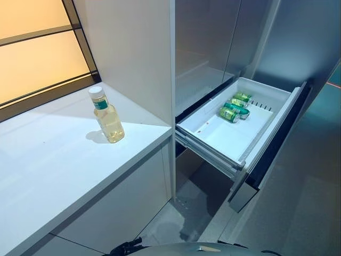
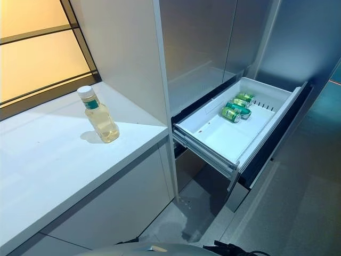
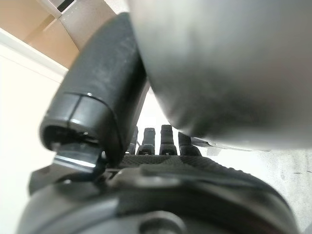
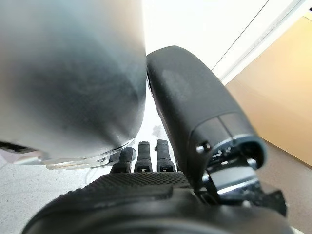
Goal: Put drinks into fridge and close the fridge
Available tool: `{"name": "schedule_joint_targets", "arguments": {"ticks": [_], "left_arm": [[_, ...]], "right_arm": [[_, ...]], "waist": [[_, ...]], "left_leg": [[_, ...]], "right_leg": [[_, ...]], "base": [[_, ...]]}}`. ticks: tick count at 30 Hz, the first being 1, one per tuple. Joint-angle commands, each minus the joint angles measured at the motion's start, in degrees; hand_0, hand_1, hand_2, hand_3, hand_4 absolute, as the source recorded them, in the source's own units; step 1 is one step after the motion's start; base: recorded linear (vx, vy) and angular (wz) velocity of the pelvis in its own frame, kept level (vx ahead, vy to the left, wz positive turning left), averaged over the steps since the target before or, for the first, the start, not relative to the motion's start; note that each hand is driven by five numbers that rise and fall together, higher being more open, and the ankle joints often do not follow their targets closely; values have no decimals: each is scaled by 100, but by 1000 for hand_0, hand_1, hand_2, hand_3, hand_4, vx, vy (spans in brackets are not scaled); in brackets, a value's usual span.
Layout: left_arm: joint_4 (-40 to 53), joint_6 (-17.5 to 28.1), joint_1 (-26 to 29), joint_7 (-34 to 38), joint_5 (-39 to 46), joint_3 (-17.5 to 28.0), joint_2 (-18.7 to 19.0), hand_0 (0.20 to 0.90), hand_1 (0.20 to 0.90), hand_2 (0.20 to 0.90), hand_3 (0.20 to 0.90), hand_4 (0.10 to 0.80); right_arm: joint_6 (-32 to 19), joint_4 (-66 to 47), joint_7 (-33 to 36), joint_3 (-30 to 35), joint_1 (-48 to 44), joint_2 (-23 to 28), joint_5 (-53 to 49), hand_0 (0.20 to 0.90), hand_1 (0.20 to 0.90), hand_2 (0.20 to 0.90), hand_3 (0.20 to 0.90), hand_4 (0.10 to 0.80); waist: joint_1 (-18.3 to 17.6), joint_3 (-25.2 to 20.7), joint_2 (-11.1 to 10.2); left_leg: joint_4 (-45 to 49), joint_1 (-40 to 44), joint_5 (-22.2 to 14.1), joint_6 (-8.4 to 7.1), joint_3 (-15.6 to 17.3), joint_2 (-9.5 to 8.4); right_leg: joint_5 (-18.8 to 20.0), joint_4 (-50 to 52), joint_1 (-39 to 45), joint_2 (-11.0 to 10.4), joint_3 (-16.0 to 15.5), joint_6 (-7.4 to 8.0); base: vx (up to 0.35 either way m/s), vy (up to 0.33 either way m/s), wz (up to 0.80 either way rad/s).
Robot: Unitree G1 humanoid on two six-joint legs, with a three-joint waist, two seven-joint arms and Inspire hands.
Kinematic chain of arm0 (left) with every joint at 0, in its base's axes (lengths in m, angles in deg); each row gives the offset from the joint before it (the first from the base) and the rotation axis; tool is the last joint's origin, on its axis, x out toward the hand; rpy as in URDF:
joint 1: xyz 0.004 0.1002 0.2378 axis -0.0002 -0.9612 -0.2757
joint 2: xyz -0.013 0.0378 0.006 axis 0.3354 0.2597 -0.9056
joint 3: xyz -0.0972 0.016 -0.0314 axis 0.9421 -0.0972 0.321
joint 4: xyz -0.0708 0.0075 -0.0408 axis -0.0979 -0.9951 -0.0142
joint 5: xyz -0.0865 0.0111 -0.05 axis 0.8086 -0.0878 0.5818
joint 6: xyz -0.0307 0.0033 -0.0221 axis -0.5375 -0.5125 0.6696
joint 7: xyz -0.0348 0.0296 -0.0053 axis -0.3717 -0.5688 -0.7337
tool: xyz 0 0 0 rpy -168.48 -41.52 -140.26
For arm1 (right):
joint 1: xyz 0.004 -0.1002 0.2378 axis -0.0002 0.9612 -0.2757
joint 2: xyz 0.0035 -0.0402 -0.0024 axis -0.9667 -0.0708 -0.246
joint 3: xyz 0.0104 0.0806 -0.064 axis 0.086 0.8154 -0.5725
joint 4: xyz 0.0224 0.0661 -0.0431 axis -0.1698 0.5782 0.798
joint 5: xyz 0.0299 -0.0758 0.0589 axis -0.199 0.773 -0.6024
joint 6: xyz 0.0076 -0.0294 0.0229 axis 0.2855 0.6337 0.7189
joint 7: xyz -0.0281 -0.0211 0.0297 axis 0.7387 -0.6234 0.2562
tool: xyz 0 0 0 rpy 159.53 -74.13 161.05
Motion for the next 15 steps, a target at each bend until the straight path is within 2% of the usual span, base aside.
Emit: {"name": "schedule_joint_targets", "arguments": {"ticks": [1,15], "left_arm": [[-244,219,348,-250,185,-43,-217,900,900,900,900,800],[-312,382,387,-105,201,23,-182,900,900,900,900,800]], "right_arm": [[90,358,-359,-17,-219,-187,-90,900,900,900,900,800],[46,410,-344,-33,-243,-188,-59,900,900,900,900,800]], "waist": [[60,112,-9],[56,96,-32]], "left_leg": [[104,8,-387,148,484,-149],[114,17,-394,154,484,-167]], "right_leg": [[-28,243,-109,-194,-168,363],[-26,246,-105,-194,-135,358]], "base": [[0,0,0],[0,0,0]]}}
